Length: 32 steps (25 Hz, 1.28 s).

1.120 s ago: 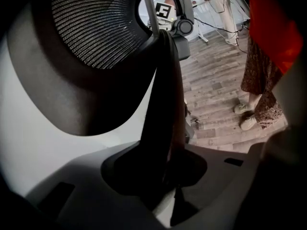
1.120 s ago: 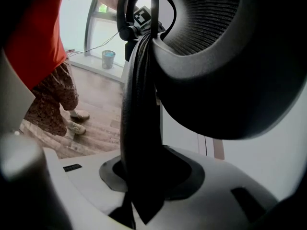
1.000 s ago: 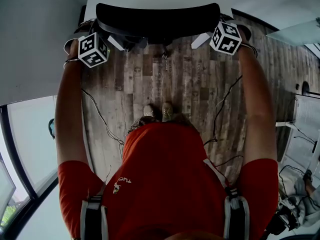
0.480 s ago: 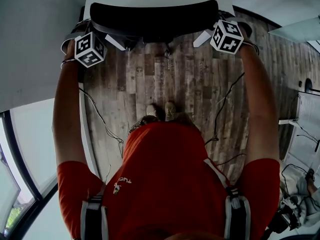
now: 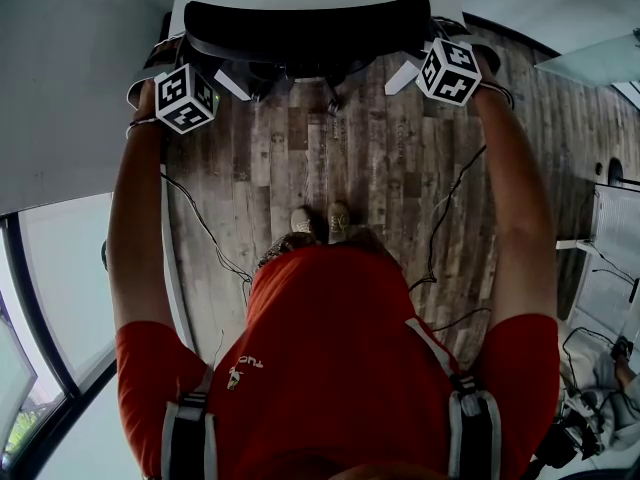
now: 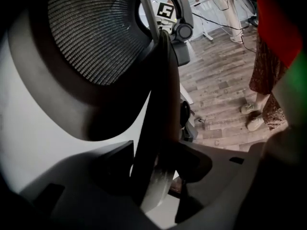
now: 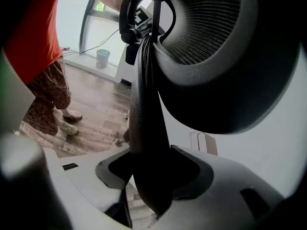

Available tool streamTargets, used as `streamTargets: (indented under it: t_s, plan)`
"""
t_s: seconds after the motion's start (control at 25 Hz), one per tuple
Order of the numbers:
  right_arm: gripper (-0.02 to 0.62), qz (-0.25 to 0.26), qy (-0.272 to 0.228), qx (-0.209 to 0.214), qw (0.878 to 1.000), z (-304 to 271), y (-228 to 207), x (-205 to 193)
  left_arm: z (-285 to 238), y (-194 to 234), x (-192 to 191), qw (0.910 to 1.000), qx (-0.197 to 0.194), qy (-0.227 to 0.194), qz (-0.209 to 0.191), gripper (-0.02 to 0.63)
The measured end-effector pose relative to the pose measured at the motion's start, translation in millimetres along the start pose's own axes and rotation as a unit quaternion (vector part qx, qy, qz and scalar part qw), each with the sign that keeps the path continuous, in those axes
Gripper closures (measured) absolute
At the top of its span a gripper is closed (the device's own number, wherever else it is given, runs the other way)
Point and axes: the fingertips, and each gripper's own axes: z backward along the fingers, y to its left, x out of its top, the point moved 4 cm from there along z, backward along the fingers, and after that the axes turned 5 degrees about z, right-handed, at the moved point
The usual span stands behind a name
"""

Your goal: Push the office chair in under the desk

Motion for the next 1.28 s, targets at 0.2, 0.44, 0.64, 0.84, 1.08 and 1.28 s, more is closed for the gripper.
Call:
streamTargets:
  t_s: [0.2,0.44,0.64,0.84,1.08,1.28]
  plan:
    - [0.373,-0.012,-0.002,-0.026,1.000,18.1,3.3,-5.8,16.2,-0.2,3.8,0.9997,0.025,-0.007,-0.001,0.367]
    - [0.372,-0.045,-0.030,-0.080,0.995,57.5,2.0,-6.6,43.9,-0.1,7.4,0.9979,0.058,-0.025,0.014,0.359]
    - [0.373,-0.093,-0.071,-0.132,0.984,92.1,9.2,-0.6,77.6,-4.6,15.2,0.9928,0.092,-0.059,0.050,0.359]
    - [0.373,-0.150,-0.136,-0.181,0.962,119.6,23.4,23.3,113.0,-17.0,32.8,0.9767,0.122,-0.124,0.125,0.359]
    - [0.390,-0.261,-0.274,-0.239,0.894,159.7,37.5,68.3,159.6,-36.2,78.9,0.9256,0.127,-0.253,0.251,0.360]
    - [0.435,-0.332,-0.379,-0.270,0.821,195.5,52.8,110.3,197.9,-52.2,113.5,0.8478,0.106,-0.359,0.375,0.398]
